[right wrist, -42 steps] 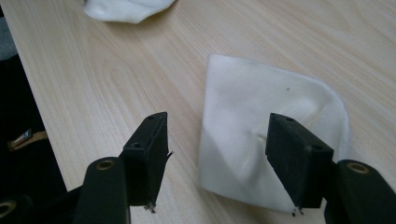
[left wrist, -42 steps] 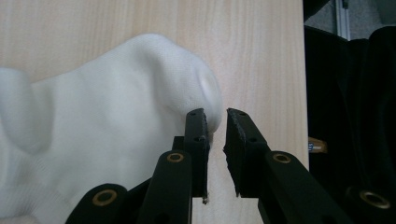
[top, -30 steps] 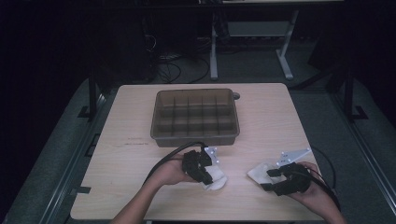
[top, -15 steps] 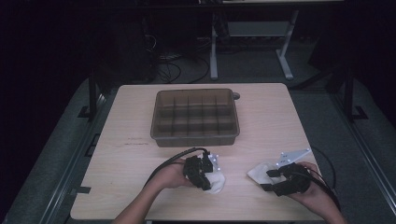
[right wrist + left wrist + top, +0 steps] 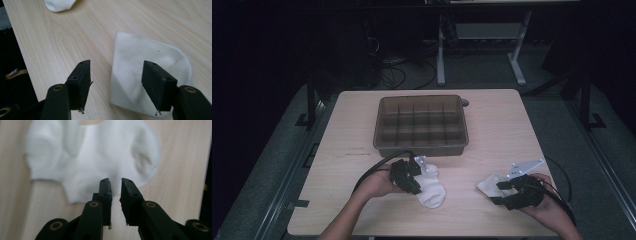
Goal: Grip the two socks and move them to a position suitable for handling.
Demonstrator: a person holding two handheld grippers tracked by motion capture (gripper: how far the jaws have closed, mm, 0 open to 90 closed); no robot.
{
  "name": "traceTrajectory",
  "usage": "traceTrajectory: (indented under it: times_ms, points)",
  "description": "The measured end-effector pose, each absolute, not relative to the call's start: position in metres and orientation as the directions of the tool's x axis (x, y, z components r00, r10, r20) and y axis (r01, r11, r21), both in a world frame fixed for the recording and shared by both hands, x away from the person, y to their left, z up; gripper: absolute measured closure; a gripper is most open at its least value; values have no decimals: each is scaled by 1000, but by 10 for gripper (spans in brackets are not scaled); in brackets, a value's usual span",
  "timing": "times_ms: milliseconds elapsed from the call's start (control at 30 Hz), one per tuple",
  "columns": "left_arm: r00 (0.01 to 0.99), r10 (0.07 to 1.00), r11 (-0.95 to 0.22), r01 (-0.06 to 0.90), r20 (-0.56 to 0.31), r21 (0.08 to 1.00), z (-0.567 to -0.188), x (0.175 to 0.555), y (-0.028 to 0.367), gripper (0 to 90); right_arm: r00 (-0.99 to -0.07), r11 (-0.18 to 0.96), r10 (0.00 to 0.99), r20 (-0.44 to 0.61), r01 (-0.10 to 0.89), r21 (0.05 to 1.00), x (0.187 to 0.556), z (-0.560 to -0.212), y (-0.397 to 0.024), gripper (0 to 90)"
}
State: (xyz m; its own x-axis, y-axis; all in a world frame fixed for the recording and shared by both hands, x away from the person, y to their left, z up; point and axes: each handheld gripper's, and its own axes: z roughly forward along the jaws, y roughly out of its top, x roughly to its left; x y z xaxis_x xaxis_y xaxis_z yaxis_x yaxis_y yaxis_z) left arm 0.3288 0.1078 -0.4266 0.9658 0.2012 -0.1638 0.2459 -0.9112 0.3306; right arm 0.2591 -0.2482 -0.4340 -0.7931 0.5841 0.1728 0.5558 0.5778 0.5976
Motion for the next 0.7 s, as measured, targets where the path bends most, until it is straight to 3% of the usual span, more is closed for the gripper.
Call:
traceTrajectory:
  times_ms: [433, 700]
  points:
    - [972, 197, -928, 228, -131, 295, -436, 342, 93, 818, -795, 576, 583, 170, 551, 604, 259, -434, -249, 399]
    - [980, 152, -913, 190, -132, 362, -423, 335, 72, 805, -791, 571, 588, 170, 555, 606, 259, -433, -251, 399]
